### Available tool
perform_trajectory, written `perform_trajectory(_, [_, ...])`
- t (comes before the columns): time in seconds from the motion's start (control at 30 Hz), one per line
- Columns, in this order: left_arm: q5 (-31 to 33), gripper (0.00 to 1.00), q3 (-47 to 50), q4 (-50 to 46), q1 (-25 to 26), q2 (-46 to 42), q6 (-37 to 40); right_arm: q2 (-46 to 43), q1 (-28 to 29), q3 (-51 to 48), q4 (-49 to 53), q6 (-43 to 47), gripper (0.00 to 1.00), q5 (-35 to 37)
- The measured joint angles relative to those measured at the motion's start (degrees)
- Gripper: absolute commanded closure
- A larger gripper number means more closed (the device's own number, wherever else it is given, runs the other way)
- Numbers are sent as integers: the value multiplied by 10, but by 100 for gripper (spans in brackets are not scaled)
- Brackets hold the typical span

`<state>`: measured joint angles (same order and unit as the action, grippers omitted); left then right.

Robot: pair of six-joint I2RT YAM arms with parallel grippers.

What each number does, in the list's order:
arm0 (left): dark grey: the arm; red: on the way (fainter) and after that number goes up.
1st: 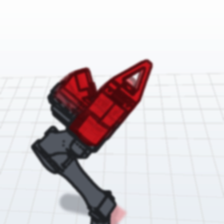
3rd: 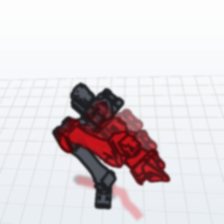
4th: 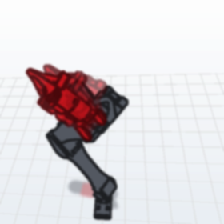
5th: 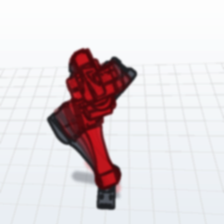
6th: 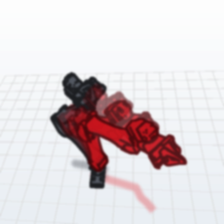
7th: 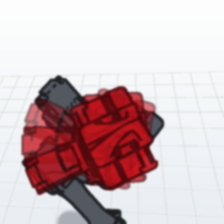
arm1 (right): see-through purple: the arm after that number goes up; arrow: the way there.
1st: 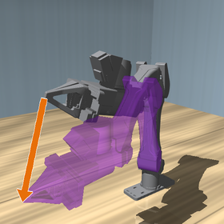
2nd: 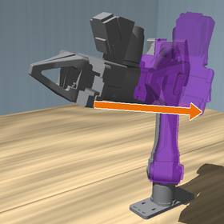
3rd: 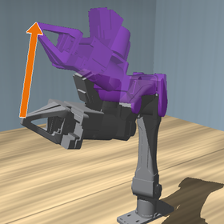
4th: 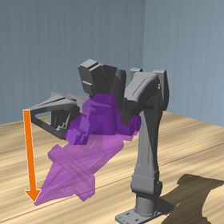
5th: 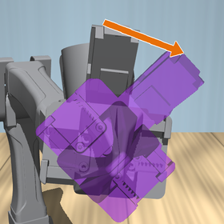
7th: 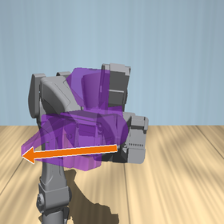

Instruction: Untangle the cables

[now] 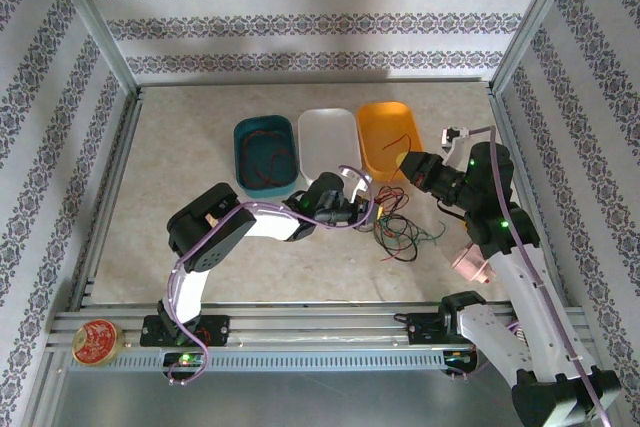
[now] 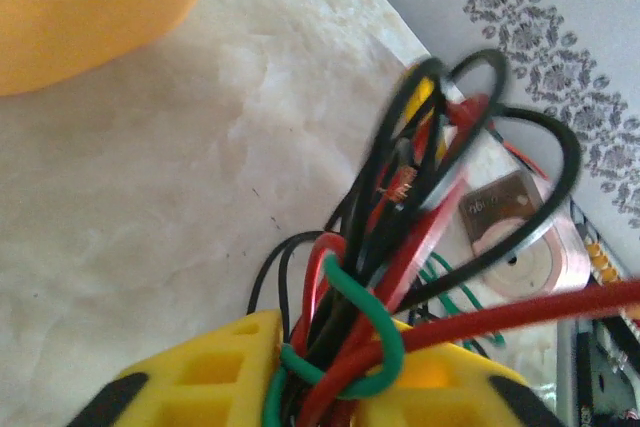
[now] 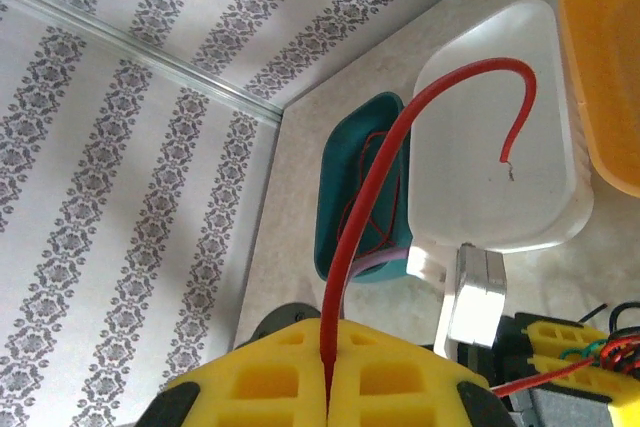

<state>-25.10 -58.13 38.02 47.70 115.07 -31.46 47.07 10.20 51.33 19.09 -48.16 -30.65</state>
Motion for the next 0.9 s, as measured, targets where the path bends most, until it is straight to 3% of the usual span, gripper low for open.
perform_trajectory(0.1, [5,100,24,20,2,-12,0,8,-3,10,4,-1,100,7])
perform_trajectory(0.57, [50,100,74,29,2,-109,59,12,-3,117,77,78,100,83])
perform_trajectory(0.67, [57,89,86,15,2,-125,76,24,-3,132,91,88,100,81])
perform_trajectory(0.9, [80,78,150,2,2,-155,90,56,-3,136,96,91,100,35])
